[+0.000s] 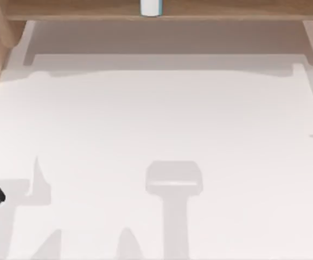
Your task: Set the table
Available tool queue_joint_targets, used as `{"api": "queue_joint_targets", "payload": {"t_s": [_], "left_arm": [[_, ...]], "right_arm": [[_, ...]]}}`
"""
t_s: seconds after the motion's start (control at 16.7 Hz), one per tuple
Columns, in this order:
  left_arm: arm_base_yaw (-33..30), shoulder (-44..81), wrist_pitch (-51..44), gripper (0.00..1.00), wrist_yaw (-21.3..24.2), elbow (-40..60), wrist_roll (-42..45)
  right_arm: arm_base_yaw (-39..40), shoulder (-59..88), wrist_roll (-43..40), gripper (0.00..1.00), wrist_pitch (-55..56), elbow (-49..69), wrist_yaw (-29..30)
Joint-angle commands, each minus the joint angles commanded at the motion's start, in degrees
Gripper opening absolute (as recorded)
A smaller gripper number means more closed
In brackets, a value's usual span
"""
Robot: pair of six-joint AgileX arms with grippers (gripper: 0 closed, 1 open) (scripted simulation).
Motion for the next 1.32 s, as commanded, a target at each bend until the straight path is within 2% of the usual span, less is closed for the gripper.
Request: {"api": "queue_joint_targets", "payload": {"t_s": [0.6,1.32], "left_arm": [[0.0,0.0,0.0,1.00,0.0,0.0,0.0],[0.0,0.0,0.0,1.00,0.0,0.0,0.0]], "right_arm": [[0.7,-0.4,1.1,0.00,1.8,-2.3,0.4],[6.6,7.8,-3.4,0.00,10.9,-1.4,-3.3]]}}
